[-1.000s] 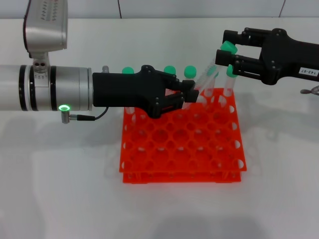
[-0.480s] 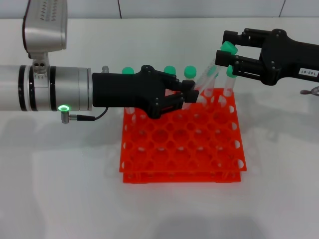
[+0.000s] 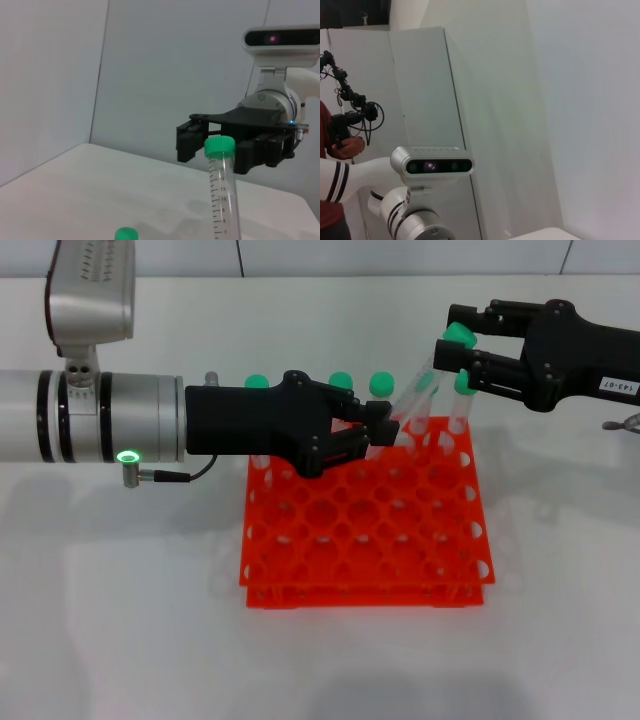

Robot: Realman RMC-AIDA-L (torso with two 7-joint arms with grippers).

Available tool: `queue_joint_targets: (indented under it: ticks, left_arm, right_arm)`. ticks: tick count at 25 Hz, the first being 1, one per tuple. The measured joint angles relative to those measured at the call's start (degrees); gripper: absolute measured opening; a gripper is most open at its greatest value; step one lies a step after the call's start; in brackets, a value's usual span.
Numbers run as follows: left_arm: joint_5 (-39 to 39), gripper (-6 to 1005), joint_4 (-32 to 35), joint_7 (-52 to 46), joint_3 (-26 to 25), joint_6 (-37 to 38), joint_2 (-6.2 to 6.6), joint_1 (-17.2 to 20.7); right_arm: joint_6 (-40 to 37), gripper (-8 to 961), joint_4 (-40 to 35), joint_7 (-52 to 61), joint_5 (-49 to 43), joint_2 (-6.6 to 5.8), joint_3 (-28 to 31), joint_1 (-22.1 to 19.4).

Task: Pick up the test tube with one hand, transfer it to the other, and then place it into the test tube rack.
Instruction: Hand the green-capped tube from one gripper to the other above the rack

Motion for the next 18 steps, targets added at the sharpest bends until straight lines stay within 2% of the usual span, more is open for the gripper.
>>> queue_joint_targets:
  ticks: [2, 8, 13, 18]
  left_arm:
    - [0.0, 184, 0.02, 0.0, 0.0, 0.0, 0.0, -0.03]
    - [0.06, 184, 0.08, 0.0, 0.0, -0.01, 0.01, -0.09]
    - [0.08, 184, -0.01, 0.0, 0.0, -0.05, 0.0, -0.2]
    - [0.08, 184, 0.04, 0.0, 0.0, -0.04, 0.0, -0.23]
  right_arm:
    - [0.0, 503, 0.0, 0.0, 0.0, 0.0, 0.0, 0.0]
    - [0.01, 325, 0.0, -0.4, 0.04, 0.0, -0.26, 0.08]
    - [0.09, 279, 0.0, -0.49, 0.11, 0.0, -0.49, 0.39]
    - [0.1, 279, 0.01, -0.57, 0.02, 0.0, -0.53, 0.56]
